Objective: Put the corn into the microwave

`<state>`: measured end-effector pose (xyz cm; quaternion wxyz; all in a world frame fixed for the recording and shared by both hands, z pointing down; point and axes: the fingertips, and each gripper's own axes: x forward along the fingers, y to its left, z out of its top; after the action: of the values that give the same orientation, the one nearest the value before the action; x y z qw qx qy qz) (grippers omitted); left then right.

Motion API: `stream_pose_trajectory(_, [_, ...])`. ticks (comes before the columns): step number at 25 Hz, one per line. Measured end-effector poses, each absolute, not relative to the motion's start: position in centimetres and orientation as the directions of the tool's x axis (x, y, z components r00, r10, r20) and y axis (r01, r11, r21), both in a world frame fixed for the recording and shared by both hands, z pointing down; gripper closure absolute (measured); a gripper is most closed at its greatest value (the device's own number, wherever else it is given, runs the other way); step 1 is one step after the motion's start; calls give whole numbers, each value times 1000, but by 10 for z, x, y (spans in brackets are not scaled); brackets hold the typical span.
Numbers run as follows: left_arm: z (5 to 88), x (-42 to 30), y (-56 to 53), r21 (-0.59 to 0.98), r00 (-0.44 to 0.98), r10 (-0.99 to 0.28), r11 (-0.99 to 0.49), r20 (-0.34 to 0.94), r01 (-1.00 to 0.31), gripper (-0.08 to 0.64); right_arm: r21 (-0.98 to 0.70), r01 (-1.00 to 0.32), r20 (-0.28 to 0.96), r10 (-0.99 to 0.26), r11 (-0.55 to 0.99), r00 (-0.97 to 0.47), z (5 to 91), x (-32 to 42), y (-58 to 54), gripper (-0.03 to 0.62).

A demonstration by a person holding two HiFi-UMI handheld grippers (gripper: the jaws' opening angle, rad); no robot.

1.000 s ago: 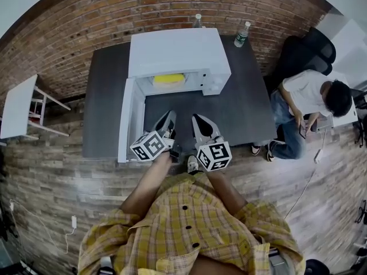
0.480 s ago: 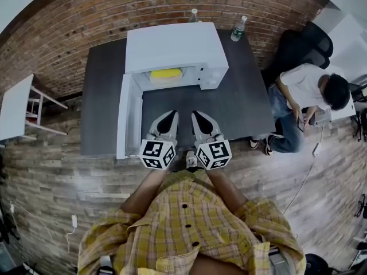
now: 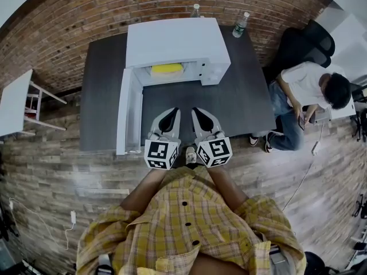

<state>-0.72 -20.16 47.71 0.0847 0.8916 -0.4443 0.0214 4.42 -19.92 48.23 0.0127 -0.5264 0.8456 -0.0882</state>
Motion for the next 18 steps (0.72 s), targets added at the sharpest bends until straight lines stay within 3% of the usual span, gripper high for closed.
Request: stream_pose_trajectory(18, [482, -9, -201, 119, 603, -790, -592, 110, -797, 561, -153, -877, 82, -879, 455, -470, 486, 40, -199, 589])
